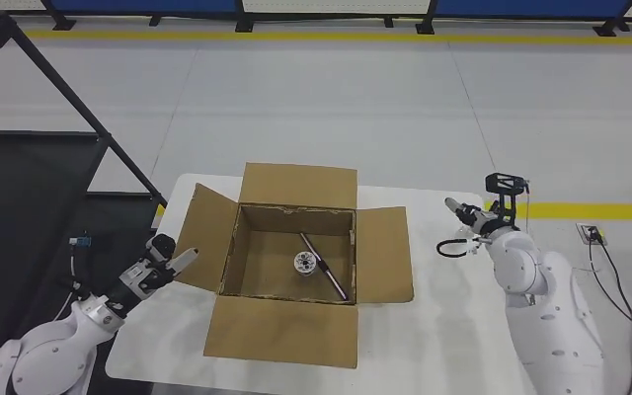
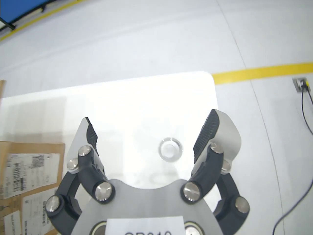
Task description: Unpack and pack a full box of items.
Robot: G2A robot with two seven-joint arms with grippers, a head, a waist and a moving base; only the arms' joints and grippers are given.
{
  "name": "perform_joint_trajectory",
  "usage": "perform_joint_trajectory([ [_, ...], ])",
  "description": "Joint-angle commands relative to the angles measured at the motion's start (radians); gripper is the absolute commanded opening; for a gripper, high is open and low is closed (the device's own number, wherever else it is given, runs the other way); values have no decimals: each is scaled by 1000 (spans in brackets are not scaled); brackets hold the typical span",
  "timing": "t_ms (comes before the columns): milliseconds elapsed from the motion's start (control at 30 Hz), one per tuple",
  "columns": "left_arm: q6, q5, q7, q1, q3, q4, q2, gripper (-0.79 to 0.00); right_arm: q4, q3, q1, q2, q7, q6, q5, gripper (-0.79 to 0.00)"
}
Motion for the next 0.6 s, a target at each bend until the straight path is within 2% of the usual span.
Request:
perform_joint_trajectory([
  [0,-3,-2,6,8,-4,0,1,0,-95,-29,-22,-2,-14,-17,-10,0],
  [133,-9,-14,26,29,-19,3,1,0,-218,-126,-33,-12,-29,-108,34,0],
  [233,-14,-33,46,48,-34,9,1,0,-241,-227,-10,-23,-2,-212,100,0],
  [400,-36,-58,72,88,-61,19,2,0,-134,-443,124,-53,184,-375,223,0],
  [567,-56,-66,96,128,-86,16,1,0,54,-646,276,-105,317,-377,302,0],
])
